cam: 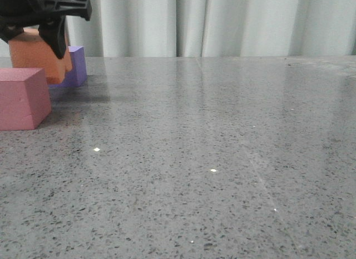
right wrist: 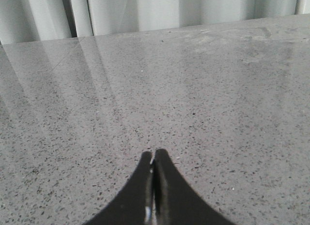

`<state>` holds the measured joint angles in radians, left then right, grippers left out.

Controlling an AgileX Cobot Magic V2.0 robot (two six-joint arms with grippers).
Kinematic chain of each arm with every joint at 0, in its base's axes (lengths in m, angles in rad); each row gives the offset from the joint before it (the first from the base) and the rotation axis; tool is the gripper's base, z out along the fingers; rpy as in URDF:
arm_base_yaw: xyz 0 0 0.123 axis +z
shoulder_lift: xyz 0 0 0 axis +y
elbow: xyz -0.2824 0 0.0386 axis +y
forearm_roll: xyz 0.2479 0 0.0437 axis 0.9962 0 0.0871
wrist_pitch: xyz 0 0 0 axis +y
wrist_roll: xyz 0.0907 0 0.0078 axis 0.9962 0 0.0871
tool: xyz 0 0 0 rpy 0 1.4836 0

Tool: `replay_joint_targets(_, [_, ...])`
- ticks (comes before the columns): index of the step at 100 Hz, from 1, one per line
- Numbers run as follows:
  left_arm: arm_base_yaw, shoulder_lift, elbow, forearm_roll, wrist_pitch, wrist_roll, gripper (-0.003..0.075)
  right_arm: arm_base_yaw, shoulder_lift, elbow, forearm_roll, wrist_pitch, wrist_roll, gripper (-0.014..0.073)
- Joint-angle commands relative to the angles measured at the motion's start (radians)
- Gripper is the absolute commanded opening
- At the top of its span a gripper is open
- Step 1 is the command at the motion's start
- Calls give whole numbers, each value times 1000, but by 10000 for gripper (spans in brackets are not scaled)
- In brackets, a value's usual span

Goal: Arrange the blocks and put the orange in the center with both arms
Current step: 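Lower the orange cube between the purple and pink cubes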

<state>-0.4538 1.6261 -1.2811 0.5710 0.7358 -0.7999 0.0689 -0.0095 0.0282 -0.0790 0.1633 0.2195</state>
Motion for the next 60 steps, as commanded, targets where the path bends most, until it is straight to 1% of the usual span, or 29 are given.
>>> replay_joint_targets(1, [10, -18, -27, 15, -40, -1, 29, -5, -26, -14, -3, -84, -9, -67])
replay_joint_targets(60, [22, 9, -27, 7, -40, 18, 30, -5, -26, -14, -3, -84, -9, -67])
